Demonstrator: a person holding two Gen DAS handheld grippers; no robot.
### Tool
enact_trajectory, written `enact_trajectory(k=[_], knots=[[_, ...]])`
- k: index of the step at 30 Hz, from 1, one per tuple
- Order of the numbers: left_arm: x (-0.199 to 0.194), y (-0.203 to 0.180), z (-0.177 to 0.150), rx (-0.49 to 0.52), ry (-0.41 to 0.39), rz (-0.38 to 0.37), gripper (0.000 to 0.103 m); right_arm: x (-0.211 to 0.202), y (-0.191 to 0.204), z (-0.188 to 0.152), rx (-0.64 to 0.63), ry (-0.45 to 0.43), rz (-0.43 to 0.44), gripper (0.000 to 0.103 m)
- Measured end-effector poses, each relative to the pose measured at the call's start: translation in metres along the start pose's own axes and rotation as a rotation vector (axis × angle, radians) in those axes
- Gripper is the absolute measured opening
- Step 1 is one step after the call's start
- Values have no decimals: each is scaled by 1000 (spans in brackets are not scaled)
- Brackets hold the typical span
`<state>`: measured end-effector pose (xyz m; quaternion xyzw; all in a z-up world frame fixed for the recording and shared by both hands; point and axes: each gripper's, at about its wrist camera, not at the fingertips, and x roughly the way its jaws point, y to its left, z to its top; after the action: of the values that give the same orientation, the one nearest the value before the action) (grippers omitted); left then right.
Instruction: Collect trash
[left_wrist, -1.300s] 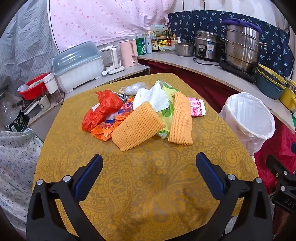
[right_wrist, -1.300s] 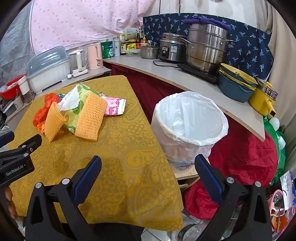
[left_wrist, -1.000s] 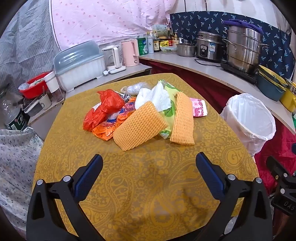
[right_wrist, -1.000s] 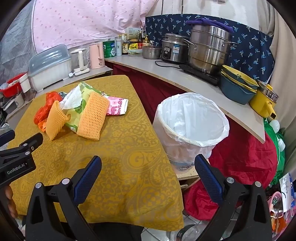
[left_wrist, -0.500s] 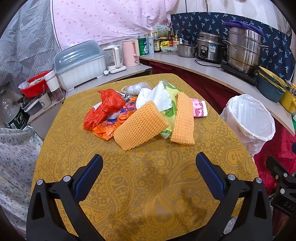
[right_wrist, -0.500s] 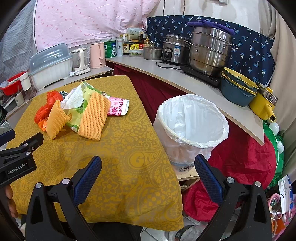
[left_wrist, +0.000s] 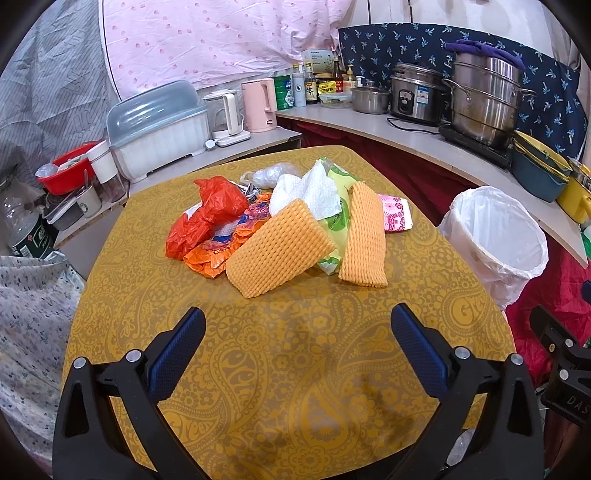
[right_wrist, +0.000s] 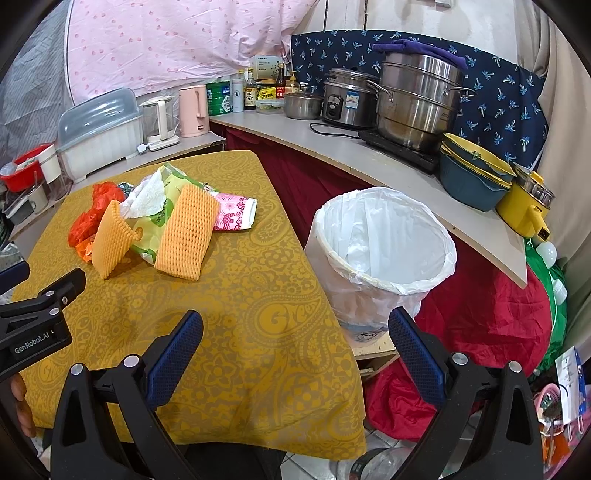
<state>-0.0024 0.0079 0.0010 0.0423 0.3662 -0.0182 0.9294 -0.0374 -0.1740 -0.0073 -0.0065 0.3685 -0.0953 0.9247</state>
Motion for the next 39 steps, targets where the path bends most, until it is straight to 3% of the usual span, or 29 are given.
enact_trajectory(k=[39], knots=[[-4,-11,-2,24,-4,-19,96,-6,-6,0,9,-17,-9,96]])
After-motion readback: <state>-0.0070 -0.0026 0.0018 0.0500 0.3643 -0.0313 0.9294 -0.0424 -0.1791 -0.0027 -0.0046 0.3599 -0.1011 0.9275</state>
